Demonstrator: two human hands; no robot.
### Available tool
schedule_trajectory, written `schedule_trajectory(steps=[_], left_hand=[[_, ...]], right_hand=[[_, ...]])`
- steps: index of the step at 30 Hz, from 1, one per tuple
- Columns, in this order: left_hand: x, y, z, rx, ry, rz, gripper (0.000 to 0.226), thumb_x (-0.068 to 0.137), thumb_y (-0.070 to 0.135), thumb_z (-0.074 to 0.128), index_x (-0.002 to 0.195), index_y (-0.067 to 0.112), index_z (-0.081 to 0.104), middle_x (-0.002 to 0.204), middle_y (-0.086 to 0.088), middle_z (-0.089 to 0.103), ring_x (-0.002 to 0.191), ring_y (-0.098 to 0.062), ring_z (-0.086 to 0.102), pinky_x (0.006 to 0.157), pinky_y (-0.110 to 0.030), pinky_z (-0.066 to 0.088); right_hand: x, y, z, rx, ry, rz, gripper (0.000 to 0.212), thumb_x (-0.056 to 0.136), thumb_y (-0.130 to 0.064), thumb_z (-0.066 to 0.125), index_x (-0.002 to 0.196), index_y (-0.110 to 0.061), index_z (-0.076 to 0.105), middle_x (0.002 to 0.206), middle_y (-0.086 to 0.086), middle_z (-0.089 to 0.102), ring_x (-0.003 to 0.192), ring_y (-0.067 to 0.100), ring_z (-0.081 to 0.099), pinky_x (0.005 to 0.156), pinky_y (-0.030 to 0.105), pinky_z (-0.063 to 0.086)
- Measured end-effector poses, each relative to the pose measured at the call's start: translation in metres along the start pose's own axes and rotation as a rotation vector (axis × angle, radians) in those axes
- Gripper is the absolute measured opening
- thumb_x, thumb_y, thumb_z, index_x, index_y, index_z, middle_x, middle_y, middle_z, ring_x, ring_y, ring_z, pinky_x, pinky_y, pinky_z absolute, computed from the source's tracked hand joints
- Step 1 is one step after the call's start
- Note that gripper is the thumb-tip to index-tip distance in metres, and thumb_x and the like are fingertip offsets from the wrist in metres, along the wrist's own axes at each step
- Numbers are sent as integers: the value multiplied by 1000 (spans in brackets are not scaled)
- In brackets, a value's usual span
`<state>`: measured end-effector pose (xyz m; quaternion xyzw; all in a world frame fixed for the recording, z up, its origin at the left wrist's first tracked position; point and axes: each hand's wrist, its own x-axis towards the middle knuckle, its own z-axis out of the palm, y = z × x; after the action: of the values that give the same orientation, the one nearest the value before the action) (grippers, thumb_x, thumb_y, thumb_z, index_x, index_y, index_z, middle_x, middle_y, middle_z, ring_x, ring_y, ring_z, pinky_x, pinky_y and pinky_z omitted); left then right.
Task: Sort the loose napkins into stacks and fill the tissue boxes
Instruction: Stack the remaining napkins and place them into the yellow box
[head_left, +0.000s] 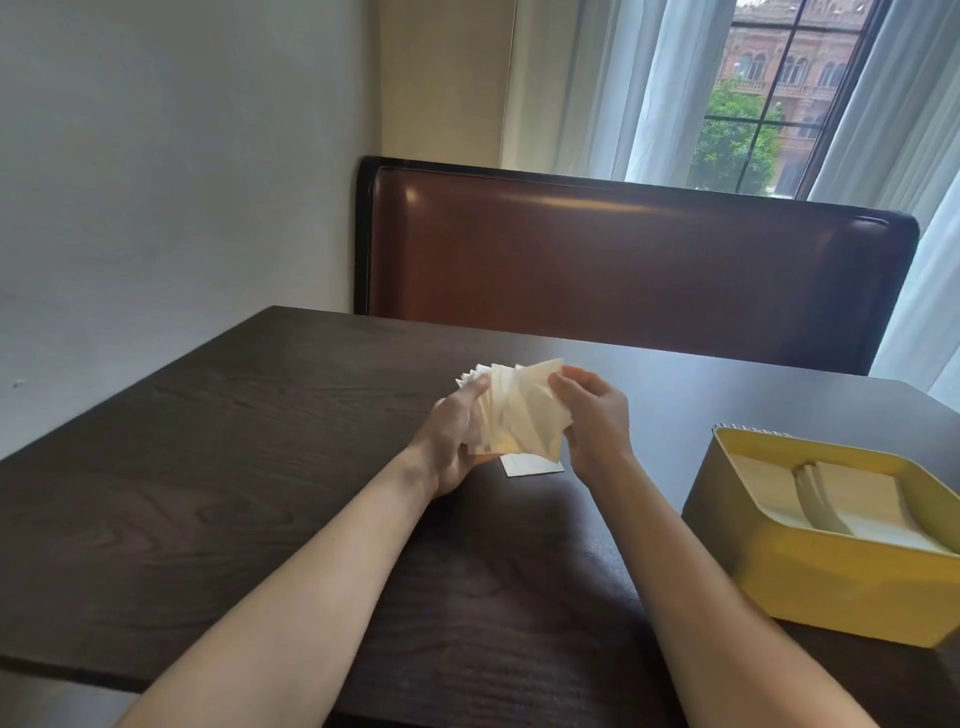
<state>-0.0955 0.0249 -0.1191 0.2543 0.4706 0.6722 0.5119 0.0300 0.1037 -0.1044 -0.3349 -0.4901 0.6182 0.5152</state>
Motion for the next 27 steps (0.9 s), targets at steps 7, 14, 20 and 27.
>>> schedule_trajectory(steps=[7,14,20,27], left_hand=[[3,-4,3,-17,150,11,38,101,32,57,123,1,65,114,-18,72,94,-29,71,70,-37,62],[5,-3,0,-76,253,104,33,92,18,71,119,1,65,112,-20,72,90,-29,71,64,-35,62],[5,-3,-1,-47,213,149,27,93,6,65,119,3,63,107,-16,71,90,-28,70,78,-41,59],[12,-5,-3,20,365,174,11,93,11,70,102,6,67,96,-11,73,82,-25,72,74,-37,59]], right_hand=[[0,1,6,-338,-26,-120,20,96,-27,61,94,-11,73,88,1,67,76,11,60,61,19,47],[0,15,12,-582,-124,-151,15,88,-22,70,84,-9,76,78,1,71,73,13,65,65,29,51],[1,12,7,-505,-53,-132,21,84,-14,75,105,-13,72,93,4,72,88,21,70,71,29,58],[1,11,7,-613,-98,-231,38,94,-24,61,60,-7,59,52,-3,49,51,16,43,55,31,37]])
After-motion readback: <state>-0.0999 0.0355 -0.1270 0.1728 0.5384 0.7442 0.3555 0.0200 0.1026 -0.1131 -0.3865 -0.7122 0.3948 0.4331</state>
